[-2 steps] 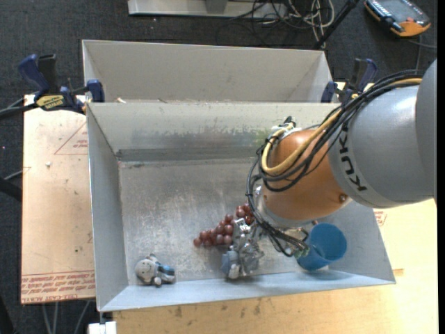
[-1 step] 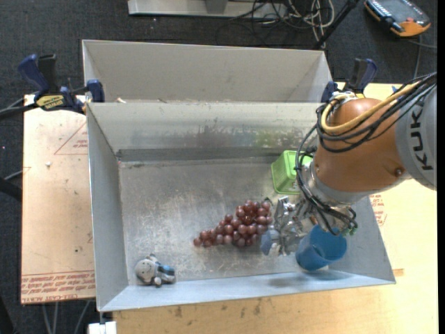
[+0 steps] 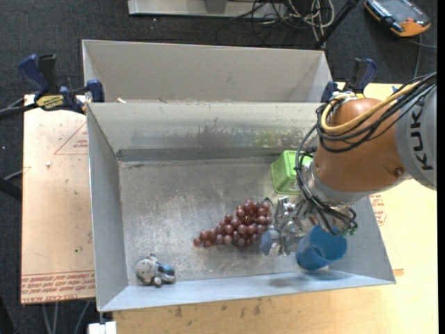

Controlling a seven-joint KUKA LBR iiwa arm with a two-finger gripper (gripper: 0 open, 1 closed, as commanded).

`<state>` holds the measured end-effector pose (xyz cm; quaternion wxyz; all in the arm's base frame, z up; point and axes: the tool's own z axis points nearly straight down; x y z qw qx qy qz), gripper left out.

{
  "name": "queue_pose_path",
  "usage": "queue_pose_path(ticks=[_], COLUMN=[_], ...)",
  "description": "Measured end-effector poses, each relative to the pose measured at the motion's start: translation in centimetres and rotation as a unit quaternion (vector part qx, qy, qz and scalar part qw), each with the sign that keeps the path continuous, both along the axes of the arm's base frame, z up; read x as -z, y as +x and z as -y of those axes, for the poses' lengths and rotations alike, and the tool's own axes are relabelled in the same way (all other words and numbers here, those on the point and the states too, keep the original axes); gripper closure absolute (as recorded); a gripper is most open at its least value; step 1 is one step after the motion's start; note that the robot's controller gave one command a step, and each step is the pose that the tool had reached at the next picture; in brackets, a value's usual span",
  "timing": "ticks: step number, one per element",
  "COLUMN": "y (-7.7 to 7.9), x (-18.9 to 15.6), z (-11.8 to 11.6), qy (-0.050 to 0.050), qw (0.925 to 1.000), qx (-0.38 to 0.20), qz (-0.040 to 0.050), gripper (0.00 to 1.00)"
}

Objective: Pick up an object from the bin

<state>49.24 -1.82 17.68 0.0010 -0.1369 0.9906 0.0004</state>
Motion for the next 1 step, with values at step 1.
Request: queue_pose_path(ticks=[1], y=[-0.29], x=[-4.70], z=[0.17], qy=[0.000], qw=[1.0000], qx=[-0.001], qz=[-0.0038], gripper=[1.00])
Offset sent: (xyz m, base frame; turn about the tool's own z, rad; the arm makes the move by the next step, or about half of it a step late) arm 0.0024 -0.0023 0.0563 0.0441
